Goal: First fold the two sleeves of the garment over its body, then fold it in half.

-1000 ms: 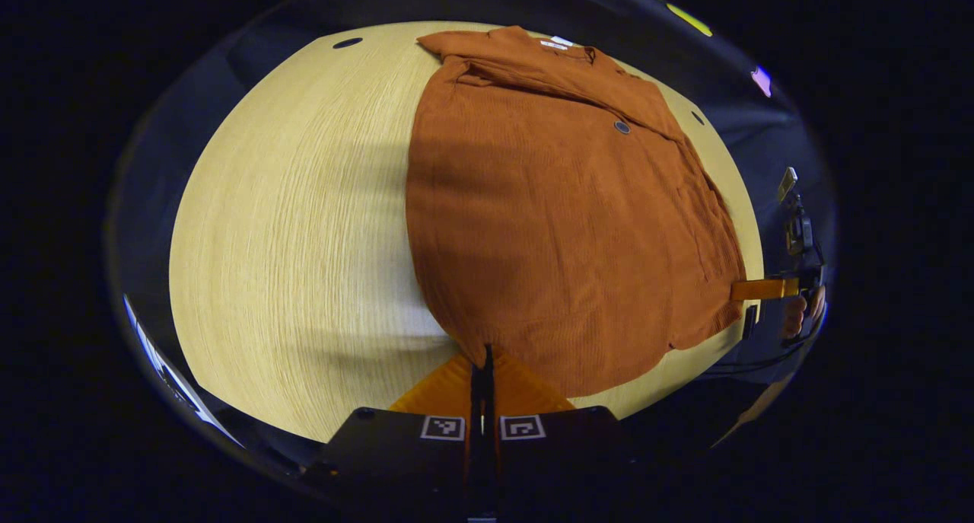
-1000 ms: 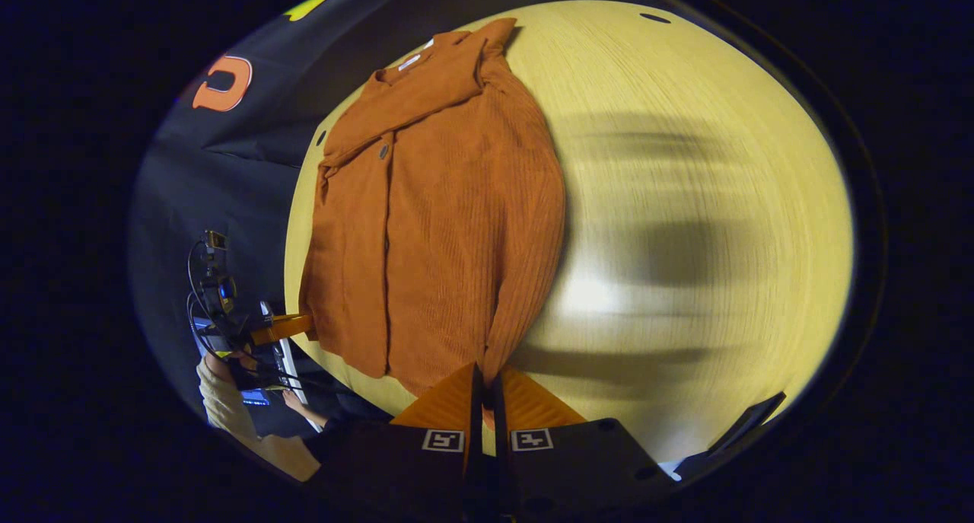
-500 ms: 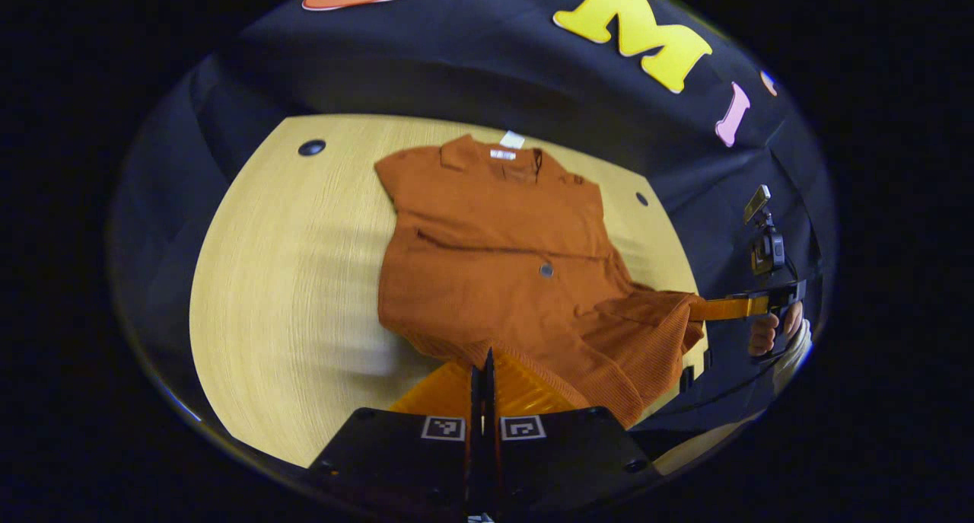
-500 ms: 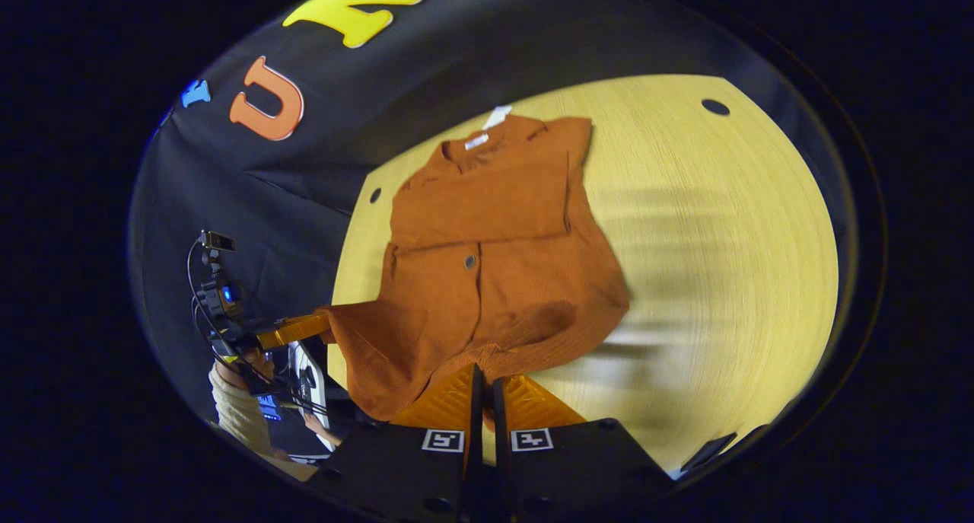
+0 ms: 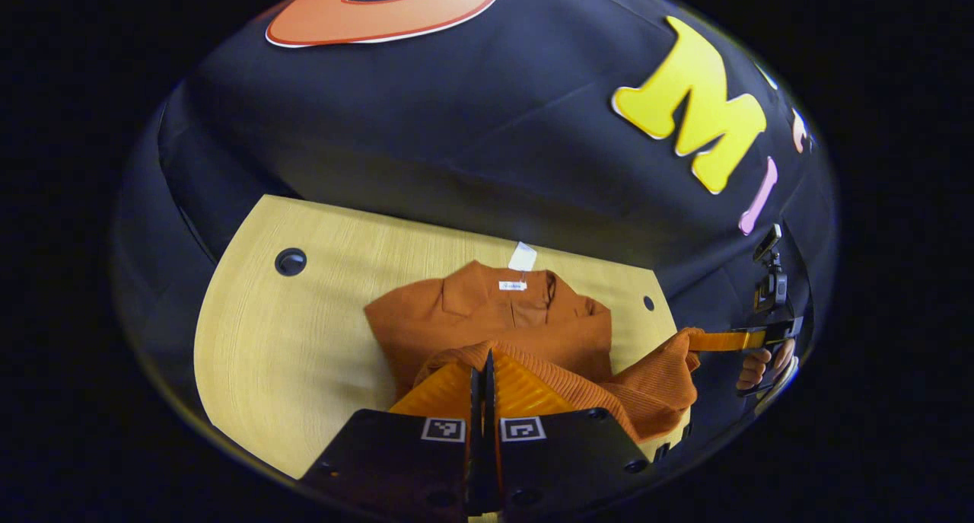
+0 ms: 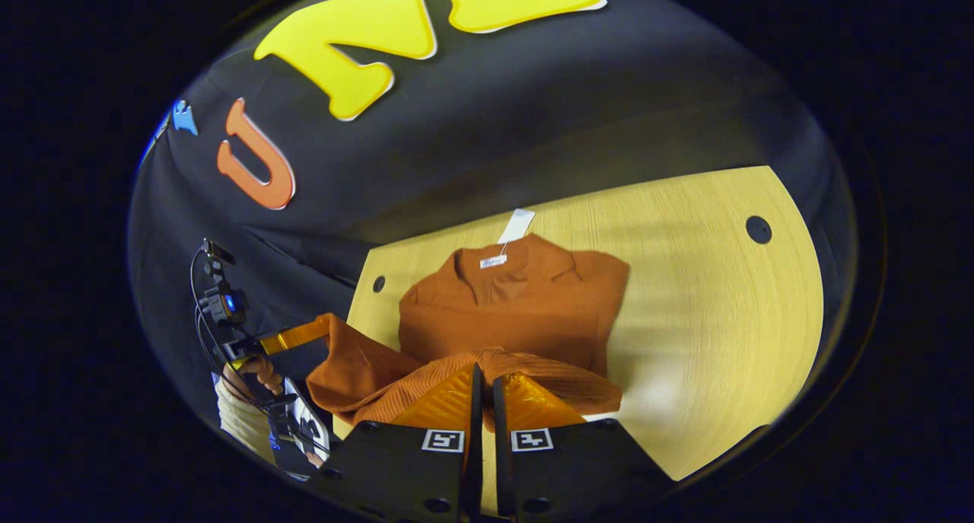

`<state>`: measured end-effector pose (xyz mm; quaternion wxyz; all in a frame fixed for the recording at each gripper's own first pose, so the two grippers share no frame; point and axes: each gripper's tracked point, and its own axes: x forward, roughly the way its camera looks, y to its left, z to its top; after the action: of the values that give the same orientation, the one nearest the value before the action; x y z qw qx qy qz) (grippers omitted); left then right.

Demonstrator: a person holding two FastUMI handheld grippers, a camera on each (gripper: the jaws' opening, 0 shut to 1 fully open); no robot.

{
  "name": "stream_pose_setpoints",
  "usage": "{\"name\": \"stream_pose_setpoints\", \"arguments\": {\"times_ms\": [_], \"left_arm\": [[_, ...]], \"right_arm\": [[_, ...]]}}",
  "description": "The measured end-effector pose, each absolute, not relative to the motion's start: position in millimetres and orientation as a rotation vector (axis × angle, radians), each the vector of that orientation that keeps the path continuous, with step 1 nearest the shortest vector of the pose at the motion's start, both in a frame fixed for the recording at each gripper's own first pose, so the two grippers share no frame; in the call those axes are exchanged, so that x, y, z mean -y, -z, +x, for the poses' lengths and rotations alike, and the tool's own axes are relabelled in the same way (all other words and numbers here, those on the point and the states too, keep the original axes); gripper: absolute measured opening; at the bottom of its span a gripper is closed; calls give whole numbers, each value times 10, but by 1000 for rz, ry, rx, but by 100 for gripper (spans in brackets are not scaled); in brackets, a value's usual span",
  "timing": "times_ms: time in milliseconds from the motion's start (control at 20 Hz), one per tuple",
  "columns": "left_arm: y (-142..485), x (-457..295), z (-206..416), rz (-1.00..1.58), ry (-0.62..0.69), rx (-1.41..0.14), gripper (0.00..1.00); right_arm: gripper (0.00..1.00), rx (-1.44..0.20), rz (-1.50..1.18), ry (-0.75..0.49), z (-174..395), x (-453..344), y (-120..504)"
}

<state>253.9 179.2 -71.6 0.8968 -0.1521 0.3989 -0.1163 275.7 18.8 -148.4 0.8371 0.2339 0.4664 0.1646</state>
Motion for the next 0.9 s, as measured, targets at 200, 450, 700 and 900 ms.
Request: {"name": "stream_pose_setpoints", "arguments": {"times_ms": [200,450,700,900], "left_arm": [[1210,-1783,3250,-368,183,-856,3],[2099,-1939,3401,-440,68,-1000,3],[2250,-1987,3452,-573,52,-1002,3],[2223,-1916,3562,-589,78,-974,3]], "right_arm": [[8,-1014,598,-222,3578,-90,2079],[9,-1075,777,-45,3980,27,2927],[11,-1060,1057,4,4038,142,2927],[19,-1041,1090,8,4051,123,2908]]}}
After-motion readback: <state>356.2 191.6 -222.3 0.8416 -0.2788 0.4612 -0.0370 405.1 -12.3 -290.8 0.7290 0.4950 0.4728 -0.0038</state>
